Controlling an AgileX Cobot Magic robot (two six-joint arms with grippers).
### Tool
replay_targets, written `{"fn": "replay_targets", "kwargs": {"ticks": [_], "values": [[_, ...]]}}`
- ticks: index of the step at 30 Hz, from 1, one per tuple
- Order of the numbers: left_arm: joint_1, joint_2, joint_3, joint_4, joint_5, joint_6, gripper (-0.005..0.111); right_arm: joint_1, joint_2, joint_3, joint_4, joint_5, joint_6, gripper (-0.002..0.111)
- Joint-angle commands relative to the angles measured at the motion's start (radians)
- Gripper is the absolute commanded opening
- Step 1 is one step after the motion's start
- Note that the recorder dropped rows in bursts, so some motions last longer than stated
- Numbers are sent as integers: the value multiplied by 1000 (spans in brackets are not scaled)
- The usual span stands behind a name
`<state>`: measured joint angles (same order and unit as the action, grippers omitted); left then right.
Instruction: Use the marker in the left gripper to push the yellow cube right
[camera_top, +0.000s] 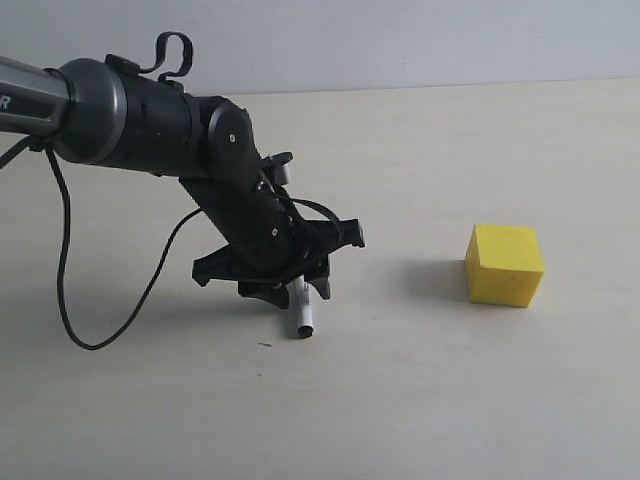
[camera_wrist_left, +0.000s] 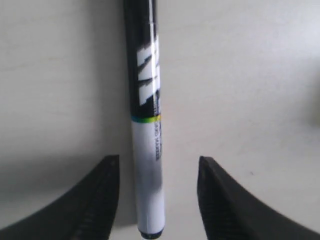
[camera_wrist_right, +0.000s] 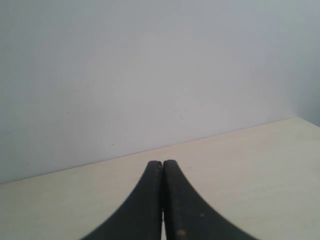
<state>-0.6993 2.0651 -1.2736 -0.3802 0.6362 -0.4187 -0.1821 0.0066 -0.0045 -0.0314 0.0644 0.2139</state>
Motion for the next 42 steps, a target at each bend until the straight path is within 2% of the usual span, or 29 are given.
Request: {"fn": "replay_targets", "kwargs": {"ticks": [1, 11, 12, 13, 14, 15, 18, 20, 22, 24, 27, 42], "values": [[3, 1, -8, -4, 6, 2, 49, -4, -7, 5, -1, -7, -3, 0], [3, -38, -8, 10, 40, 1, 48, -4, -7, 5, -1, -7, -3, 0], [3, -61, -8, 10, 50, 1, 43, -4, -7, 5, -1, -7, -3, 0], [3, -80, -8, 13, 59, 6, 33, -4, -7, 5, -1, -7, -3, 0], [1, -108, -8, 40, 75, 36, 14, -4, -7, 5, -1, -7, -3, 0], [-7, -133, -8, 70, 95, 55, 1, -4, -7, 5, -1, -7, -3, 0], [-48, -218, 11, 148, 102, 91, 0, -4, -7, 5, -1, -7, -3, 0], [-101, -320, 102, 153, -51, 114, 0, -4, -7, 5, -1, -7, -3, 0], [-190, -469, 241, 155, -243, 140, 0, -4, -7, 5, -1, -7, -3, 0], [-228, -535, 292, 157, -207, 140, 0, -4, -7, 5, -1, -7, -3, 0], [-244, -565, 305, 157, -135, 140, 0, -4, -7, 5, -1, -7, -3, 0], [-240, -563, 305, 190, -144, 181, 0, -4, -7, 5, -1, -7, -3, 0]]}}
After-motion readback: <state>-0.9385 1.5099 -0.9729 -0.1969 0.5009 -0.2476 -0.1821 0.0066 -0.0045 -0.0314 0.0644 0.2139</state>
